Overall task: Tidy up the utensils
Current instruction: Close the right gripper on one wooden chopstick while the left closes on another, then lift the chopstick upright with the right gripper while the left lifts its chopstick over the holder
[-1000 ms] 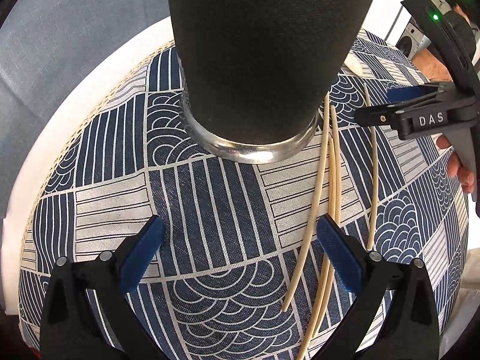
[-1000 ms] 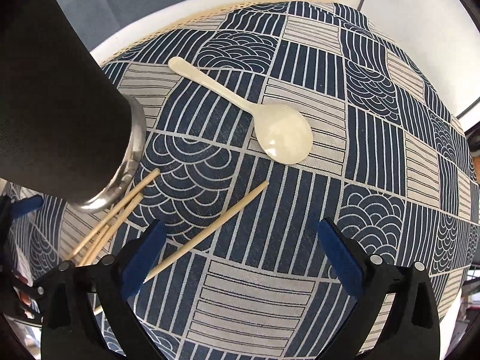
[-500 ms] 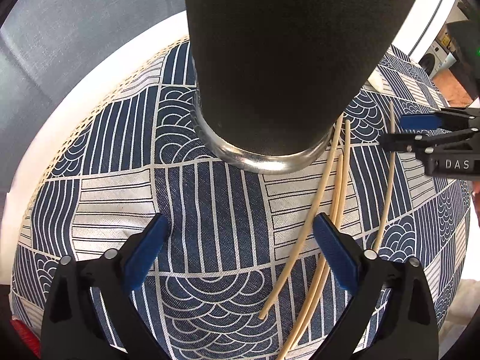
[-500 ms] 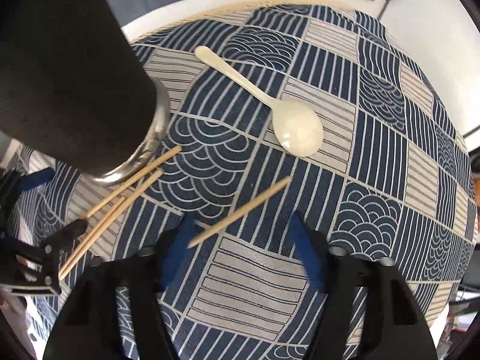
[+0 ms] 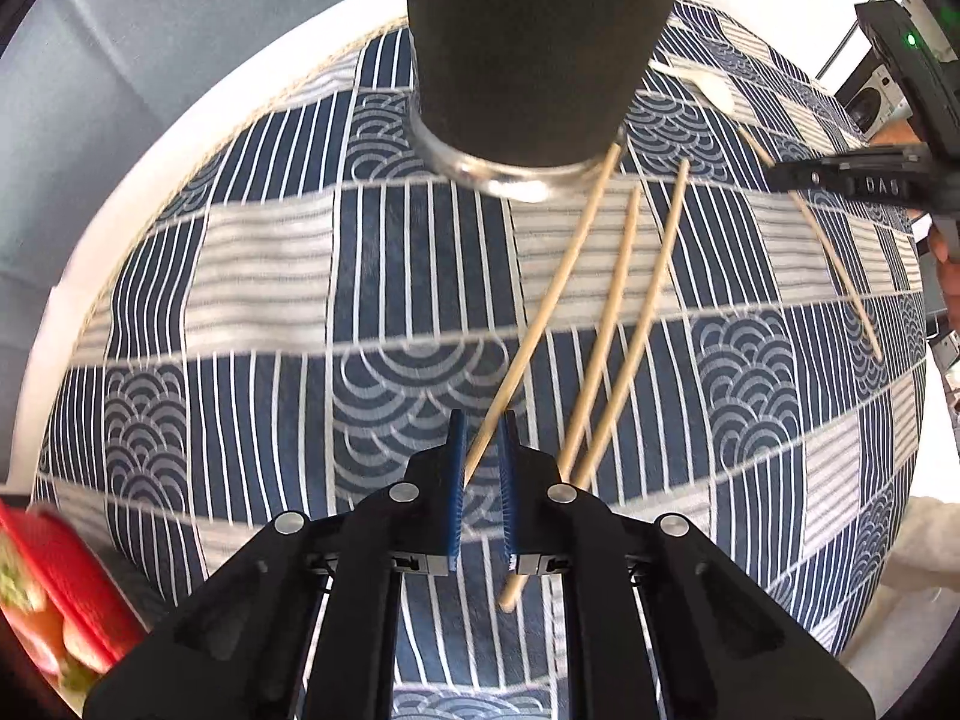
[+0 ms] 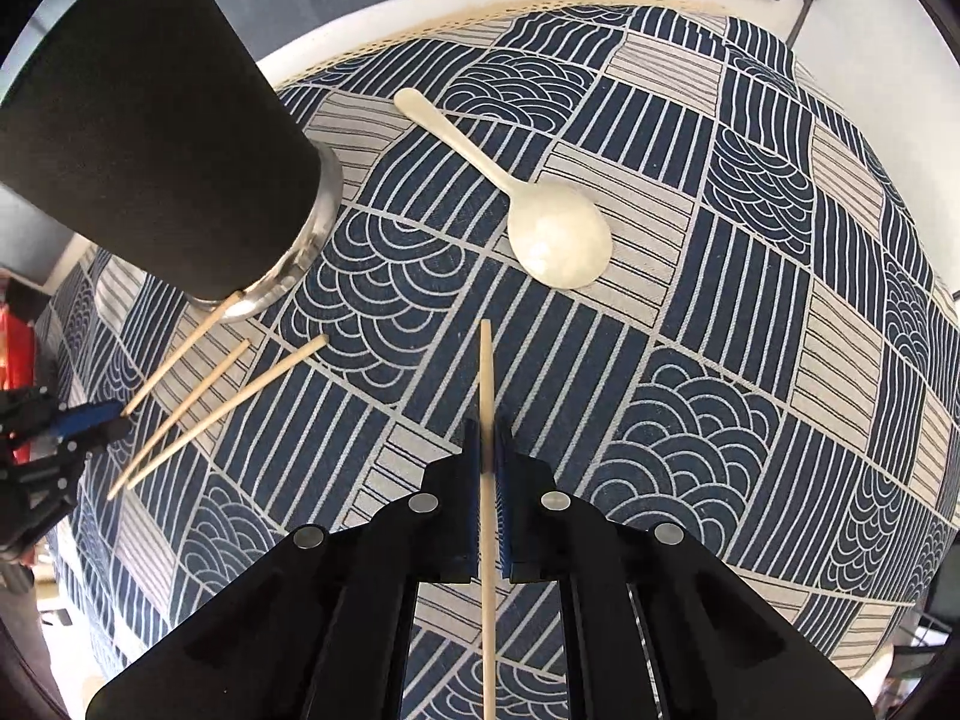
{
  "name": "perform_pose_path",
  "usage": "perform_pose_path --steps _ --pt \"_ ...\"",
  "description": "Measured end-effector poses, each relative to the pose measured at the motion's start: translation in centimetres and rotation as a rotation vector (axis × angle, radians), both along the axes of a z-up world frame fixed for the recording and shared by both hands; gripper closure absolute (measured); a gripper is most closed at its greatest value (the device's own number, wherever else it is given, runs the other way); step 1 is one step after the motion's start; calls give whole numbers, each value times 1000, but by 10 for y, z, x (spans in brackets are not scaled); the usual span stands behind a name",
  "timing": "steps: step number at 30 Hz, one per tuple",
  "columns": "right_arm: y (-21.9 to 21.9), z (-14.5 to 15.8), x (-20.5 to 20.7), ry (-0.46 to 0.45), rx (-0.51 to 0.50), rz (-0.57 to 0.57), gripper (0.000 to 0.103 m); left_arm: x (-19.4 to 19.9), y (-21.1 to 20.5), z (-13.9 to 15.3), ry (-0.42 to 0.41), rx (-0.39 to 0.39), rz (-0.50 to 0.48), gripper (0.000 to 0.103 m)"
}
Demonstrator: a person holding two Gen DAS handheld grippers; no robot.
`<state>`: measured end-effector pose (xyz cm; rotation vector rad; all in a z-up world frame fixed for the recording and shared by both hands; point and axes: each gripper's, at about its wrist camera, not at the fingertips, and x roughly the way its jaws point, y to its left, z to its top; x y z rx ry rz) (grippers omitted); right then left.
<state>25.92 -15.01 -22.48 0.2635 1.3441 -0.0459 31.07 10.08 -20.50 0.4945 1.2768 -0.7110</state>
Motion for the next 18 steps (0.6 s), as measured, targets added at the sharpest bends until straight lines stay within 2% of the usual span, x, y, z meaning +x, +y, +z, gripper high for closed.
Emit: perform_pose_path --steps 4,11,15,18 --pt "-23 7 -2 -26 38 14 99 -21 14 12 21 0 37 98" --pt "-45 23 1 -79 112 91 99 -52 47 31 46 -9 211 98" --pt "-20 35 12 -100 120 139 99 -74 57 39 46 24 246 98" --pt "-22 41 18 -118 131 160 99 -96 56 36 51 69 238 98"
